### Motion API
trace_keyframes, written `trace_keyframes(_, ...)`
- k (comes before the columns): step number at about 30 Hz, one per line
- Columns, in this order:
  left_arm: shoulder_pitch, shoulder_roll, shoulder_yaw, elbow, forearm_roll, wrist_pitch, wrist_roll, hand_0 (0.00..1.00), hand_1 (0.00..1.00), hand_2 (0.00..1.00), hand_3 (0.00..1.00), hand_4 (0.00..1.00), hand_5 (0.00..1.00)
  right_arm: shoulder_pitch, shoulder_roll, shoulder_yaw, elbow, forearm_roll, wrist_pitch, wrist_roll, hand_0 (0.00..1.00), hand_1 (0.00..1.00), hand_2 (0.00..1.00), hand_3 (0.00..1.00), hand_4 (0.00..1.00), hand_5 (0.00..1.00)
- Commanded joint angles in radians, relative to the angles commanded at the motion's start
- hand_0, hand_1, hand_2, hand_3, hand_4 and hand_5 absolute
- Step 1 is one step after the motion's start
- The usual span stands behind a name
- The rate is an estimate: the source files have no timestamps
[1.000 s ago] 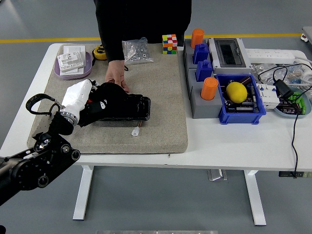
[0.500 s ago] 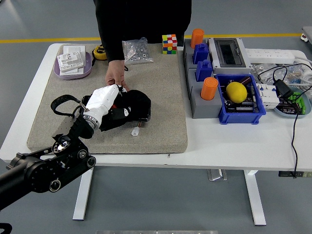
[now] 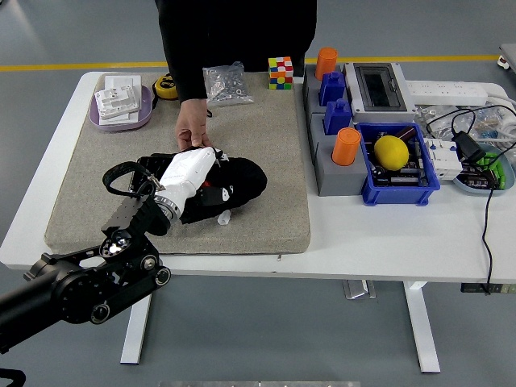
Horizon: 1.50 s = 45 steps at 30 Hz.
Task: Pick the rag up,wipe the panel,place it on the desk
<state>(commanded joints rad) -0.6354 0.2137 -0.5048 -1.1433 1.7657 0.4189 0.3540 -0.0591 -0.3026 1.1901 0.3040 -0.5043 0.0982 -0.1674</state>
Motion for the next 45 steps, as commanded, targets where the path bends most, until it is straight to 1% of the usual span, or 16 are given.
trace_keyframes(5, -0.001, 0.001, -0.004, -0.005, 0.003, 0.0, 0.003, 0.252, 0.149, 0.445, 0.347, 0.002, 0.002, 0.0, 0.0, -0.001, 0.0, 0.001, 0.0, 0.0, 0.728, 0.612, 0.693, 0.616, 0.998, 0.573)
trace_keyframes(11, 0.004, 0.001, -0.021, 0.012, 0.003, 0.001, 0.004, 0.252, 0.149, 0.446, 0.347, 0.002, 0.002, 0.001, 0.002, 0.0, 0.001, 0.003, -0.003, 0.0, 0.729, 0.612, 0.693, 0.616, 0.998, 0.572)
trace_keyframes(15, 0.017, 0.008, -0.051, 0.033, 0.006, 0.003, 0.005, 0.252, 0.151, 0.447, 0.349, 0.002, 0.002, -0.001, 0.002, 0.003, 0.002, 0.002, -0.004, -0.001, 0.727, 0.612, 0.693, 0.616, 0.998, 0.571)
trace_keyframes(19, 0.024, 0.019, -0.076, 0.043, 0.011, 0.007, 0.005, 0.252, 0.151, 0.446, 0.349, 0.002, 0.002, -0.004, 0.002, 0.013, 0.002, -0.003, -0.005, -0.003, 0.728, 0.611, 0.693, 0.615, 0.998, 0.573)
trace_keyframes(21, 0.024, 0.026, -0.083, 0.046, 0.015, 0.008, 0.005, 0.252, 0.151, 0.446, 0.349, 0.002, 0.002, -0.006, 0.002, 0.016, 0.002, -0.003, -0.005, -0.004, 0.728, 0.611, 0.693, 0.615, 0.998, 0.573)
trace_keyframes(28, 0.029, 0.037, -0.1, 0.058, 0.023, 0.008, 0.007, 0.254, 0.15, 0.445, 0.347, 0.002, 0.002, -0.009, 0.002, 0.013, 0.003, -0.001, -0.007, -0.003, 0.727, 0.61, 0.693, 0.615, 0.998, 0.573)
trace_keyframes(34, 0.036, 0.041, -0.114, 0.068, 0.026, 0.01, 0.009, 0.255, 0.15, 0.445, 0.347, 0.002, 0.002, -0.008, 0.001, 0.007, 0.004, 0.004, -0.011, -0.001, 0.728, 0.612, 0.693, 0.615, 0.998, 0.572)
trace_keyframes(38, 0.044, 0.049, -0.13, 0.078, 0.031, 0.01, 0.009, 0.254, 0.15, 0.445, 0.348, 0.002, 0.002, -0.01, 0.0, 0.007, 0.005, 0.003, -0.012, -0.001, 0.728, 0.611, 0.693, 0.616, 0.998, 0.572)
trace_keyframes(45, 0.069, 0.071, -0.174, 0.08, 0.041, 0.012, 0.008, 0.254, 0.15, 0.444, 0.348, 0.002, 0.002, -0.012, 0.001, 0.008, 0.005, 0.004, -0.013, -0.001, 0.728, 0.611, 0.693, 0.616, 0.998, 0.574)
